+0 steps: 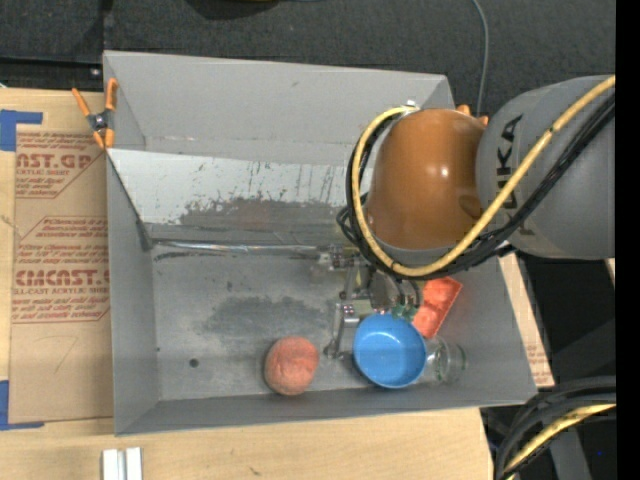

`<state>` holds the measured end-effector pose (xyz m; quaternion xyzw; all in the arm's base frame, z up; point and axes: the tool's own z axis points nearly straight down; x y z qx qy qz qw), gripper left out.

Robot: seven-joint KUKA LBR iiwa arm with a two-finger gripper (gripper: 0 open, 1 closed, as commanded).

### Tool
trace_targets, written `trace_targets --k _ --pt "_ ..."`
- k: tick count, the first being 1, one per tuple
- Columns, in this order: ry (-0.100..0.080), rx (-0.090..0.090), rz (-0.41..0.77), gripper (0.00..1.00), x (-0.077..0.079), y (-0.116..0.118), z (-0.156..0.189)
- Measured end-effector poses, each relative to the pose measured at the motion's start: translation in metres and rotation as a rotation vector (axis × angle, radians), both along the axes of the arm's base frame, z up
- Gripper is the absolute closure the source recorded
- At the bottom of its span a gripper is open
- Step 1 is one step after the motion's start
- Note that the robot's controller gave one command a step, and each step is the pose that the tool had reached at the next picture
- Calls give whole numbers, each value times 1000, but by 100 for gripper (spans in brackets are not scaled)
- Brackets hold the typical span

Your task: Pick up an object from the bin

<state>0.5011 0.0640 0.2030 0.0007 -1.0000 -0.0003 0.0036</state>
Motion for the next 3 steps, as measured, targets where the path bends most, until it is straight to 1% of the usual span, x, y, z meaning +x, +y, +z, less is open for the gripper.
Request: trace_targets --k 1,2,3 --pt "-8 1 -2 0 2 -1 4" --pt "2 2 157 0 -20 30 -54" --pt "-8 2 343 0 -20 24 -62"
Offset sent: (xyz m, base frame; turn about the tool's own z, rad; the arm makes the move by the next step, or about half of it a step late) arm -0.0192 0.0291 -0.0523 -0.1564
